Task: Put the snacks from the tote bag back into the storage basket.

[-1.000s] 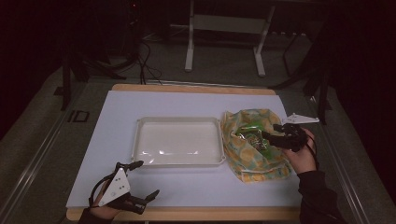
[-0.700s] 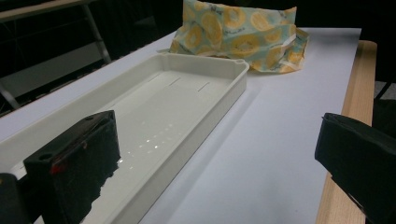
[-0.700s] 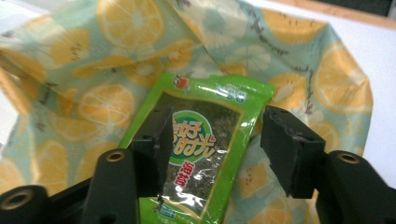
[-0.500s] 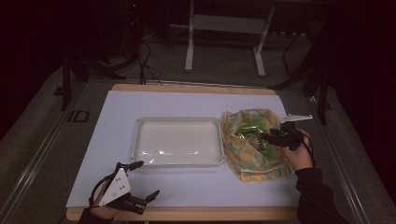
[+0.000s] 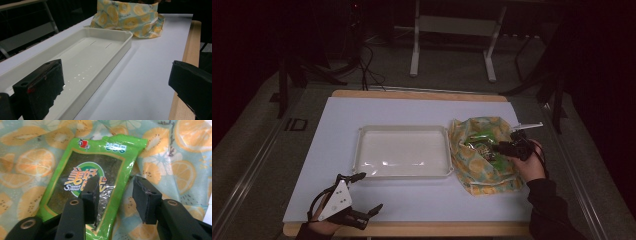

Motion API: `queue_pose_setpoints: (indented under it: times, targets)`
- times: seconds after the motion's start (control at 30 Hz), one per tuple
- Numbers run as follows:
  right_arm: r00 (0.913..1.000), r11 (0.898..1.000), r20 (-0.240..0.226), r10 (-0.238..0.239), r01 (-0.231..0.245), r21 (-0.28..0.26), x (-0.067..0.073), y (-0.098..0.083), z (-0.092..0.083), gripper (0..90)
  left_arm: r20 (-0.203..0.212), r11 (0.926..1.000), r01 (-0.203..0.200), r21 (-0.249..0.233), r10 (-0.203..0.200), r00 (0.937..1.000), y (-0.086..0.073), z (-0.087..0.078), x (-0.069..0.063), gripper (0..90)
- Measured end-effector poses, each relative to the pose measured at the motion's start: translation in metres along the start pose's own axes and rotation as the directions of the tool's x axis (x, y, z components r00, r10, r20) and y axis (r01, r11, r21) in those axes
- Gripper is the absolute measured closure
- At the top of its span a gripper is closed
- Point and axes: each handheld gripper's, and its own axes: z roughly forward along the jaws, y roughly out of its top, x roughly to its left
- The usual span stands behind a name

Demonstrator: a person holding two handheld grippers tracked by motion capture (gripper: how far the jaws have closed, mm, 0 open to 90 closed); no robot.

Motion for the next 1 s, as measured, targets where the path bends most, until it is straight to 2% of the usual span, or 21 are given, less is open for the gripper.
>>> queue_pose_setpoints:
  times: [0.2, 0.4, 0.53, 0.73, 0.9, 1.0]
  targets:
    - [0.9985, 0.997, -0.019, 0.051, -0.05, 0.052, -0.005, 0.001, 0.008, 58.3, 0.0, 1.0, -0.003, 0.002, 0.003, 1.0, 0.0, 0.0, 0.0, 0.5]
    - [0.9965, 0.993, -0.03, 0.079, -0.075, 0.096, -0.007, 0.0, 0.016, 59.5, 0.0, 1.0, -0.005, 0.006, 0.005, 1.0, 0.0, 0.0, 0.0, 0.5]
    - [0.995, 0.988, -0.041, 0.091, -0.085, 0.126, -0.007, 0.001, 0.02, 64.1, 0.0, 1.0, -0.004, 0.006, 0.004, 1.0, 0.0, 0.0, 0.0, 0.5]
    - [0.9962, 0.98, -0.037, 0.079, -0.071, 0.184, -0.004, 0.002, 0.027, 67.6, 0.001, 1.0, -0.004, 0.006, 0.004, 1.0, 0.0, 0.0, 0.0, 0.5]
    - [0.9988, 0.97, -0.031, 0.038, -0.03, 0.243, 0.004, 0.005, 0.032, 74.2, 0.003, 1.0, -0.006, 0.007, 0.006, 1.0, 0.0, 0.0, 0.0, 0.5]
    - [1.0, 0.962, 0.008, 0.003, -0.005, 0.274, 0.012, 0.008, 0.033, 78.2, 0.003, 0.9999, -0.007, 0.007, 0.007, 1.0, 0.0, 0.0, -0.001, 0.5]
